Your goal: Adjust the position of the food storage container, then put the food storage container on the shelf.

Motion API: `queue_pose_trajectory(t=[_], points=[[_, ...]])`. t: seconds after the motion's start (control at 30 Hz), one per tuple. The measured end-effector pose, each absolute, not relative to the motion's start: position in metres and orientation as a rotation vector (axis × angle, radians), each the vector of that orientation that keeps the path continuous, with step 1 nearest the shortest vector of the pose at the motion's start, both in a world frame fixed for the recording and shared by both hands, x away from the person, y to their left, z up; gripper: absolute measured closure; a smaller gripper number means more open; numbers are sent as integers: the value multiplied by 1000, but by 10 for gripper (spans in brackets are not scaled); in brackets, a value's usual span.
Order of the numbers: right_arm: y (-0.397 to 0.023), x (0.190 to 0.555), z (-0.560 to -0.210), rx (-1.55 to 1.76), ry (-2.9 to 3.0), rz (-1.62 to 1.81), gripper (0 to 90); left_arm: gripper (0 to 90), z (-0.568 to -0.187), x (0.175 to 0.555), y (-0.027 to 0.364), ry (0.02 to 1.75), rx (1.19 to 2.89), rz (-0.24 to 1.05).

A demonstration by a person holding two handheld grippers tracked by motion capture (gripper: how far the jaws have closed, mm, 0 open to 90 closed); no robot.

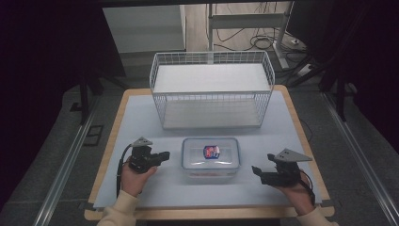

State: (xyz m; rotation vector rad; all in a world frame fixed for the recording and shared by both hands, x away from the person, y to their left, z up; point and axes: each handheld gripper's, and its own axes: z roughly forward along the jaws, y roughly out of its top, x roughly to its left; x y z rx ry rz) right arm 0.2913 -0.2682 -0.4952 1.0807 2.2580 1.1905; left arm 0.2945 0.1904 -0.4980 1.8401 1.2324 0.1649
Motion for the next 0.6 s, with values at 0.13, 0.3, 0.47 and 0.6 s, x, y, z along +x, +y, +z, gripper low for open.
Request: queue_pose_trajectory(t=[0.13, 0.3, 0.47, 0.6], points=[[-267, 292, -495, 1079, 2262, 1199, 192, 542, -494, 293, 193, 1256, 1800, 161], [-269, 293, -495, 1084, 2259, 1214, 186, 306, -492, 296, 192, 1270, 1768, 64], [-267, 292, -495, 1073, 2264, 1215, 185, 178, -498, 306, 187, 1269, 1697, -157], [-266, 292, -496, 1069, 2268, 1211, 185, 164, -504, 317, 180, 1276, 1648, -256]])
